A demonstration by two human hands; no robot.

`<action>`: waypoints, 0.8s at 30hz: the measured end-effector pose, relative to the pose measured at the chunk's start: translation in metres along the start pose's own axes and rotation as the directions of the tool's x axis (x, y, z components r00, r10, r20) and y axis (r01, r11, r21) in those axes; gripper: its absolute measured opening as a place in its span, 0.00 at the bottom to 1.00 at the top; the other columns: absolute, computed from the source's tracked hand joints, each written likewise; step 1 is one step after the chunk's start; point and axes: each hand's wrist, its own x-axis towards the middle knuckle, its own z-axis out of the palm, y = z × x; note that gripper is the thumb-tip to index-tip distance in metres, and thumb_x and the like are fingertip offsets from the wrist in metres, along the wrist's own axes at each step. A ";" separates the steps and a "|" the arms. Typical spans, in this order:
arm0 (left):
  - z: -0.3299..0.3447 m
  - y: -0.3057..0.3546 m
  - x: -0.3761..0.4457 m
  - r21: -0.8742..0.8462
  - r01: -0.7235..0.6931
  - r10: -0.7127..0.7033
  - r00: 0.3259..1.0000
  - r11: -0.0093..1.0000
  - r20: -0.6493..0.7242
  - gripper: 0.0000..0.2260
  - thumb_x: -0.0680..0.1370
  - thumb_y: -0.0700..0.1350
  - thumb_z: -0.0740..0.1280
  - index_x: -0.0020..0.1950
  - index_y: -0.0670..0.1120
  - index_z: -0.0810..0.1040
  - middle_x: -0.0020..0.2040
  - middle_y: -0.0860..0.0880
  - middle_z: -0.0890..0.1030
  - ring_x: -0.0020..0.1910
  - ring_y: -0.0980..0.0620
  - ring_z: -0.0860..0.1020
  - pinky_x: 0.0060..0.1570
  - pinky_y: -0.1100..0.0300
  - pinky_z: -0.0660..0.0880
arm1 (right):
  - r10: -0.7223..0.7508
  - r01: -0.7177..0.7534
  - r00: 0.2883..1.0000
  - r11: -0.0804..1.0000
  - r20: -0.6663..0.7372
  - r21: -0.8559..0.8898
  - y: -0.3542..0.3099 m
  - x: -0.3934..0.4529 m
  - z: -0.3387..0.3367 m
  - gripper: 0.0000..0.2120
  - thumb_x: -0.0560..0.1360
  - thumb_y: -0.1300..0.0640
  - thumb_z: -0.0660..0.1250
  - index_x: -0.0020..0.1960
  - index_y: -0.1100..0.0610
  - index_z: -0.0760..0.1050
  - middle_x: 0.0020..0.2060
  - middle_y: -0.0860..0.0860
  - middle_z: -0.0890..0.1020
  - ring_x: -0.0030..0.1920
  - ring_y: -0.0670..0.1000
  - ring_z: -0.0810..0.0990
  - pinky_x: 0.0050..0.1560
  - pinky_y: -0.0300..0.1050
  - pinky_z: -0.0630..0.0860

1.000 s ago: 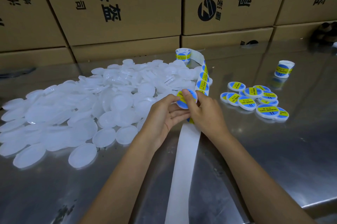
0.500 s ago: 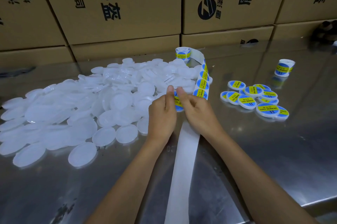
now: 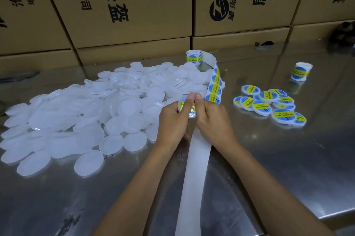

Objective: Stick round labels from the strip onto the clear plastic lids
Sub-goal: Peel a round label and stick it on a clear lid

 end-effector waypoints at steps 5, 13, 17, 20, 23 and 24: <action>-0.002 -0.004 0.000 0.051 -0.062 0.067 0.992 0.997 -0.108 0.30 0.85 0.58 0.54 0.23 0.51 0.69 0.20 0.53 0.72 0.24 0.53 0.74 0.35 0.54 0.72 | 0.139 -0.171 0.982 0.939 0.127 0.298 -0.003 0.001 -0.001 0.28 0.84 0.45 0.54 0.27 0.54 0.60 0.21 0.46 0.66 0.27 0.47 0.66 0.34 0.45 0.65; -0.006 -0.003 0.007 -0.018 -0.006 0.003 0.989 1.000 -0.148 0.30 0.84 0.61 0.52 0.28 0.46 0.72 0.22 0.50 0.74 0.23 0.48 0.75 0.28 0.56 0.72 | 0.127 -0.161 0.981 0.954 0.145 0.252 -0.004 0.000 0.000 0.28 0.75 0.42 0.69 0.29 0.53 0.57 0.20 0.44 0.59 0.24 0.46 0.60 0.28 0.35 0.59; -0.005 -0.004 0.008 -0.076 0.019 -0.019 1.000 0.997 -0.006 0.25 0.85 0.58 0.55 0.34 0.48 0.77 0.23 0.52 0.72 0.23 0.54 0.72 0.24 0.61 0.72 | 0.093 -0.127 0.985 0.961 0.143 0.247 -0.001 0.000 -0.002 0.28 0.80 0.43 0.63 0.32 0.64 0.64 0.23 0.46 0.61 0.26 0.45 0.61 0.29 0.37 0.59; -0.006 -0.004 0.008 -0.080 0.018 -0.010 0.996 0.997 0.093 0.20 0.85 0.54 0.57 0.38 0.47 0.77 0.24 0.54 0.71 0.24 0.55 0.72 0.27 0.62 0.74 | 0.084 -0.108 0.990 0.971 0.116 0.215 0.001 0.001 -0.001 0.27 0.83 0.46 0.57 0.34 0.66 0.66 0.25 0.50 0.65 0.27 0.45 0.63 0.30 0.39 0.61; -0.008 -0.004 0.009 -0.048 0.021 -0.013 0.986 0.999 0.164 0.16 0.85 0.52 0.59 0.41 0.45 0.75 0.25 0.55 0.72 0.25 0.57 0.74 0.29 0.63 0.76 | 0.106 -0.120 0.991 0.972 0.082 0.201 0.003 0.002 -0.002 0.26 0.84 0.48 0.55 0.31 0.58 0.64 0.23 0.51 0.69 0.28 0.48 0.68 0.33 0.45 0.66; -0.009 -0.003 0.010 -0.038 0.017 -0.009 0.981 0.999 0.192 0.15 0.85 0.51 0.60 0.42 0.47 0.75 0.25 0.56 0.73 0.25 0.58 0.75 0.32 0.62 0.77 | 0.122 -0.135 0.990 0.969 0.076 0.208 0.004 0.002 -0.002 0.26 0.84 0.48 0.54 0.30 0.58 0.64 0.23 0.52 0.70 0.28 0.49 0.69 0.35 0.48 0.67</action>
